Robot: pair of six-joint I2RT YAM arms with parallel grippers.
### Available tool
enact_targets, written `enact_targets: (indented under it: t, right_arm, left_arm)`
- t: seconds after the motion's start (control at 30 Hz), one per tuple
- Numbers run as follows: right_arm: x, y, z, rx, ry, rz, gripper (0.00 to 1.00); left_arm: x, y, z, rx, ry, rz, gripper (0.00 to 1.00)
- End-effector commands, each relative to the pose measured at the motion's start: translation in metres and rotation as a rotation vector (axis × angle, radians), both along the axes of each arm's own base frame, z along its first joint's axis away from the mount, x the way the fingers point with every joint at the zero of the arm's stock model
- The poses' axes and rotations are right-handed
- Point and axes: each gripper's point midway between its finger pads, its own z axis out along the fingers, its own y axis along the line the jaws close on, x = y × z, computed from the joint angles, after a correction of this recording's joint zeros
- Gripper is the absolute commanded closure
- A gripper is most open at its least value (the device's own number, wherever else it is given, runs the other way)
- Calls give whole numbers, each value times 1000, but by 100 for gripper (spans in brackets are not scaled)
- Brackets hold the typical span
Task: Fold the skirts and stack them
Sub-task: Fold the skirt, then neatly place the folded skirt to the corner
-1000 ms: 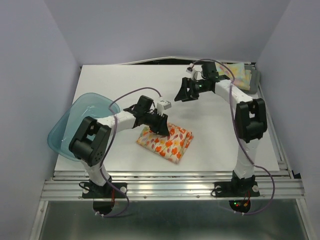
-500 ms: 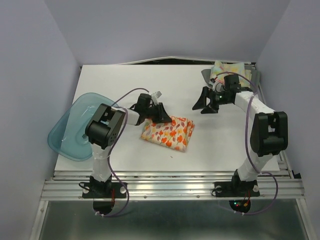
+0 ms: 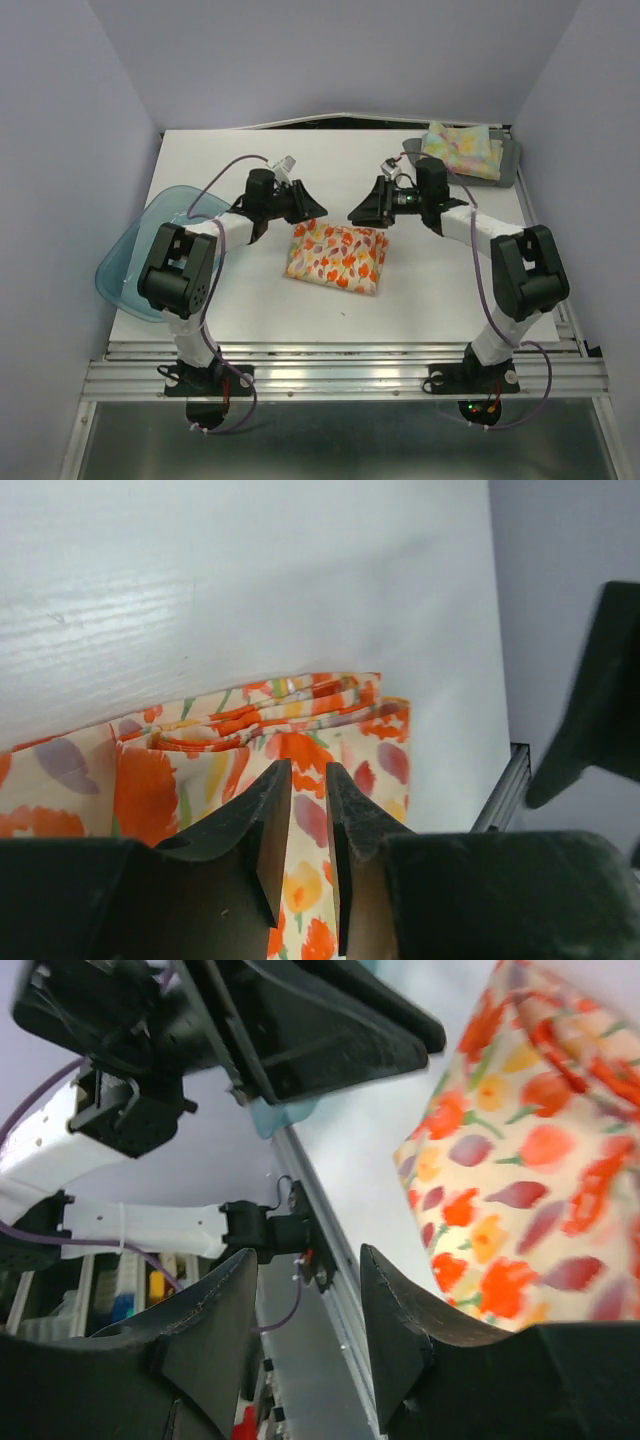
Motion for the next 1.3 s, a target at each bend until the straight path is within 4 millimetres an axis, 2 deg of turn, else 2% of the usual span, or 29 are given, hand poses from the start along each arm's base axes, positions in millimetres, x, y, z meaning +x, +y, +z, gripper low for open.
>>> enact_targets:
  t: [0.0, 0.07, 0.1, 0.2, 0.27, 0.33, 0.37, 0.4, 0.43, 0.47, 0.5, 0.53, 0.6, 0.67, 0.7, 0.73, 0.8, 0.83, 0.87, 0.9, 0.93, 0.97, 1.0, 1.03, 1.07, 1.1, 1.13, 1.2, 1.27]
  right_arm:
    - [1, 33, 14, 151, -6, 35, 50]
    - [-1, 33, -2, 177, 29, 25, 51]
    - [0, 33, -23, 160, 69, 19, 52]
    - [1, 32, -59, 113, 64, 24, 54]
    - [12, 24, -77, 68, 76, 1, 55]
    - [21, 19, -106, 15, 85, -8, 56]
    - [35, 14, -115, -15, 36, -11, 58]
    - [40, 15, -112, -23, 48, -19, 58]
    - [44, 13, -125, -62, -21, 9, 58]
    - [41, 10, -137, -110, 20, 21, 58]
    - [61, 11, -131, -149, -48, 13, 58]
    - [55, 6, -151, -214, -29, 59, 58]
    - [68, 3, -157, -278, -42, 61, 58]
    - [82, 2, -149, -310, -79, 78, 58]
    - [91, 5, -136, -302, -112, 71, 57]
    - [91, 6, -128, -292, -115, 76, 57]
    - [92, 11, -95, -243, -139, 79, 55]
    - [87, 14, -77, -203, -127, 85, 53]
    - [84, 15, -62, -184, -141, 87, 52]
    - [81, 15, -47, -167, -163, 90, 49]
    - [77, 15, -16, -153, -231, 87, 45]
    - [72, 13, -7, -156, -255, 83, 43]
    - [70, 8, 18, -171, -331, 56, 39]
    - [68, 5, 23, -191, -355, 34, 37]
    - [70, -2, 26, -215, -378, 8, 36]
    - [68, -7, 22, -247, -389, -6, 35]
    - [71, -16, 19, -312, -405, -44, 35]
    - [73, -24, 4, -382, -400, -62, 40]
    - [69, -27, -13, -408, -359, -49, 44]
  left_arm:
    - [-5, 12, 38, -47, -104, -55, 70]
    - [-5, 15, 24, -55, -65, -71, 71]
    - [-4, 14, 23, -70, -64, -76, 73]
    - [-7, 12, 7, -73, -51, -102, 75]
    - [-5, 12, -9, -64, -27, -106, 77]
    - [-3, 11, -23, -48, -11, -110, 80]
    - [0, 13, -27, -39, -4, -97, 81]
    - [1, 14, -32, -28, 1, -84, 81]
    - [4, 19, -38, -10, 18, -63, 83]
    - [5, 23, -45, 5, 32, -45, 85]
    - [8, 30, -53, 38, 55, -10, 86]
    - [11, 36, -55, 56, 54, 8, 86]
    - [14, 42, -56, 79, 53, 30, 86]
    - [10, 41, -48, 87, 48, 6, 85]
    - [6, 41, -45, 84, 50, -5, 85]
    - [4, 41, -40, 93, 38, -8, 85]
    - [1, 42, -16, 99, -27, -13, 84]
    - [-4, 44, -12, 121, -44, -30, 81]
    - [-4, 46, 6, 129, -97, -30, 78]
    - [-3, 48, 16, 146, -135, -37, 75]
    - [-1, 52, 26, 193, -203, -67, 69]
    - [0, 53, 45, 214, -282, -83, 64]
    - [3, 52, 62, 245, -341, -112, 50]
    - [9, 56, 72, 327, -461, -168, 43]
    - [11, 56, 77, 363, -504, -204, 35]
    - [19, 59, 83, 425, -557, -222, 26]
    - [26, 59, 91, 507, -618, -287, 14]
    - [38, 65, 96, 586, -643, -299, 3]
    - [57, 66, 115, 632, -724, -290, 1]
